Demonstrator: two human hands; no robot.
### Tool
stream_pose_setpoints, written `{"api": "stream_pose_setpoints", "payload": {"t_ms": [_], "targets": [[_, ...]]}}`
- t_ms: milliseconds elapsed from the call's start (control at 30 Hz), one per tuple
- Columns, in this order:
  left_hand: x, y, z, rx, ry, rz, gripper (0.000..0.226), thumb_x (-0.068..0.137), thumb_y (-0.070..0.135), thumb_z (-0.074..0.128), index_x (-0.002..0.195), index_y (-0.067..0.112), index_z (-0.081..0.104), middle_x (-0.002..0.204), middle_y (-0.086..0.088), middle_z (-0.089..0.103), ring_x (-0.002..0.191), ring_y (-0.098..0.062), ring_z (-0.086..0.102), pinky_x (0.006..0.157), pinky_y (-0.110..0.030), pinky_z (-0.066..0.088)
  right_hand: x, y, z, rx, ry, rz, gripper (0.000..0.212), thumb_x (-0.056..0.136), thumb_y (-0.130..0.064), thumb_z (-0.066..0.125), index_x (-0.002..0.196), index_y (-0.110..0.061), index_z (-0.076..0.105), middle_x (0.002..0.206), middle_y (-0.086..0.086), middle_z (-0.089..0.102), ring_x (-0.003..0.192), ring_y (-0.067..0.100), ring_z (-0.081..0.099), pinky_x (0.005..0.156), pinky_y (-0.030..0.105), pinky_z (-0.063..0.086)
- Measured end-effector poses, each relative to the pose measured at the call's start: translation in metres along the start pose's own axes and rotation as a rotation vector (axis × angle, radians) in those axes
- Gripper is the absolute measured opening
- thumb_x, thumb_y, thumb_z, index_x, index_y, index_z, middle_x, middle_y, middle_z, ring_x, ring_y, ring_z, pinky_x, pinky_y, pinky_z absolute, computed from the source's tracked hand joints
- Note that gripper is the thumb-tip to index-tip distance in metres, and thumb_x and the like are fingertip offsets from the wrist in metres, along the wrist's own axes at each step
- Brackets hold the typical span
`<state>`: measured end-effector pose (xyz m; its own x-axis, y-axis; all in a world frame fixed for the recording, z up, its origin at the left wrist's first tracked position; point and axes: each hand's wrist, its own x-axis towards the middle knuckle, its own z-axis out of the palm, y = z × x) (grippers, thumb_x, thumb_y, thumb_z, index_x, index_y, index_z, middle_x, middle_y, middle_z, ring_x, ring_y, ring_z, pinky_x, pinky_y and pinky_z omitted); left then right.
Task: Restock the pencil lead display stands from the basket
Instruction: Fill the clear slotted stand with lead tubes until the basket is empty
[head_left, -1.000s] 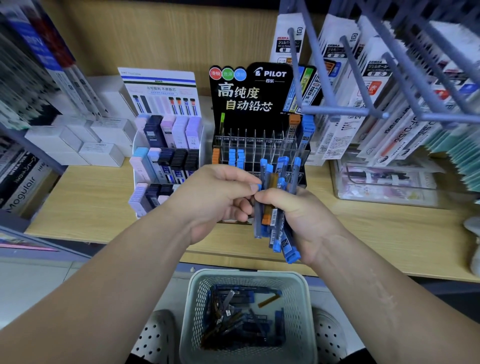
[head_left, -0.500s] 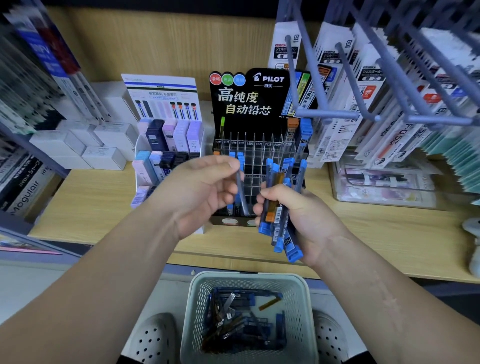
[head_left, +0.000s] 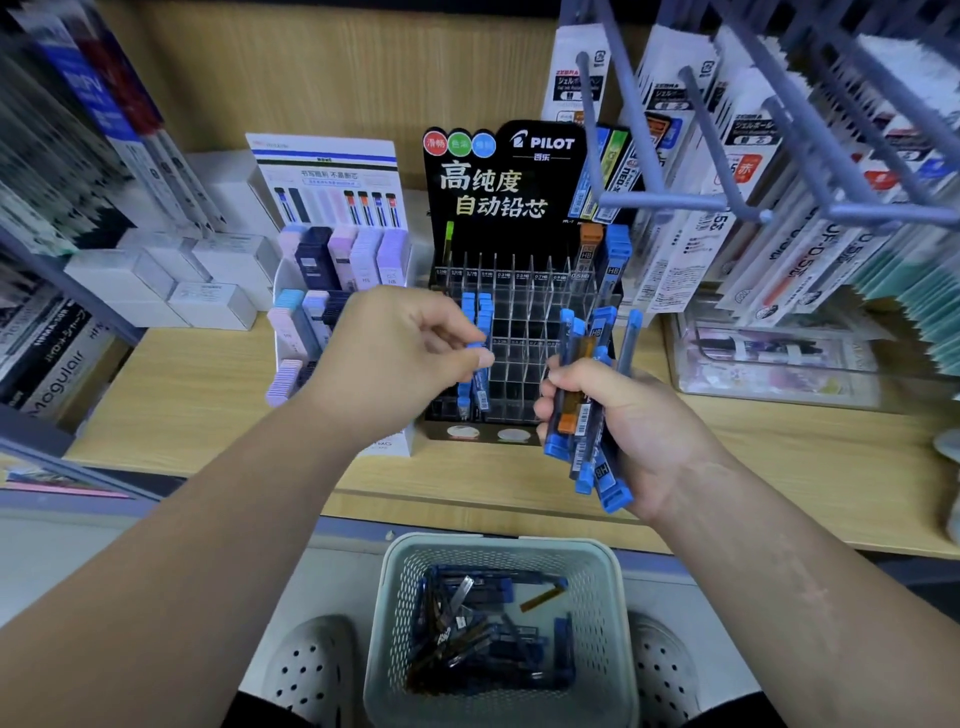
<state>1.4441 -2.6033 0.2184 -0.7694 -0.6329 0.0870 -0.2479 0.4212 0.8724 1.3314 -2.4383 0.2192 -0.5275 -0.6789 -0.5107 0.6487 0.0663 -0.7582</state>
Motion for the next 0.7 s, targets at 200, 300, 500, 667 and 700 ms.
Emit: {"api": "stream_pose_setpoints", "payload": {"t_ms": [200, 300, 500, 667, 700], "targets": [[-0.002, -0.009, 0.009, 0.215, -0.011, 0.163, 0.009, 0.077, 0.013, 0.085, 0.074, 0.013, 0.076, 0.065, 0.005, 0.069, 0.063, -0.011, 0.065, 0.064, -0.023, 0.054, 0.001, -0.001, -0.001, 0.009, 0.0, -0.003, 0.015, 0.09, -0.003, 0.066, 0.105, -0.006, 0.065, 0.076, 0.006, 0.066, 0.065, 0.018, 0.066, 0.059, 0.029, 0.058], [0.0, -0.014, 0.013, 0.257, -0.02, 0.223, 0.011, 0.076, 0.011, 0.086, 0.072, 0.011, 0.076, 0.066, 0.006, 0.067, 0.062, -0.011, 0.063, 0.062, -0.022, 0.052, 0.001, -0.001, -0.002, 0.006, 0.008, -0.004, 0.016, 0.09, -0.004, 0.067, 0.106, -0.006, 0.066, 0.077, 0.007, 0.066, 0.065, 0.018, 0.067, 0.058, 0.029, 0.058], [0.002, -0.018, 0.017, 0.252, -0.025, 0.243, 0.011, 0.076, 0.012, 0.085, 0.072, 0.012, 0.076, 0.068, 0.009, 0.065, 0.062, -0.007, 0.061, 0.06, -0.01, 0.044, 0.001, -0.002, -0.004, 0.0, 0.016, -0.008, 0.015, 0.09, -0.004, 0.067, 0.104, -0.006, 0.067, 0.077, 0.006, 0.067, 0.064, 0.017, 0.067, 0.059, 0.029, 0.059], [0.005, -0.027, 0.02, 0.349, -0.063, 0.309, 0.012, 0.075, 0.013, 0.086, 0.071, 0.013, 0.075, 0.071, 0.009, 0.063, 0.063, -0.006, 0.058, 0.062, -0.02, 0.05, 0.001, -0.001, -0.005, 0.007, 0.011, -0.009, 0.014, 0.09, -0.003, 0.066, 0.104, -0.006, 0.066, 0.074, 0.006, 0.066, 0.062, 0.017, 0.066, 0.058, 0.029, 0.058], [0.005, -0.03, 0.021, 0.413, -0.074, 0.348, 0.013, 0.074, 0.015, 0.087, 0.071, 0.015, 0.074, 0.072, 0.009, 0.061, 0.063, -0.005, 0.057, 0.062, -0.027, 0.052, 0.001, -0.001, -0.006, 0.008, 0.009, -0.009, 0.014, 0.09, -0.003, 0.066, 0.103, -0.006, 0.066, 0.074, 0.006, 0.066, 0.063, 0.017, 0.066, 0.058, 0.03, 0.058]]}}
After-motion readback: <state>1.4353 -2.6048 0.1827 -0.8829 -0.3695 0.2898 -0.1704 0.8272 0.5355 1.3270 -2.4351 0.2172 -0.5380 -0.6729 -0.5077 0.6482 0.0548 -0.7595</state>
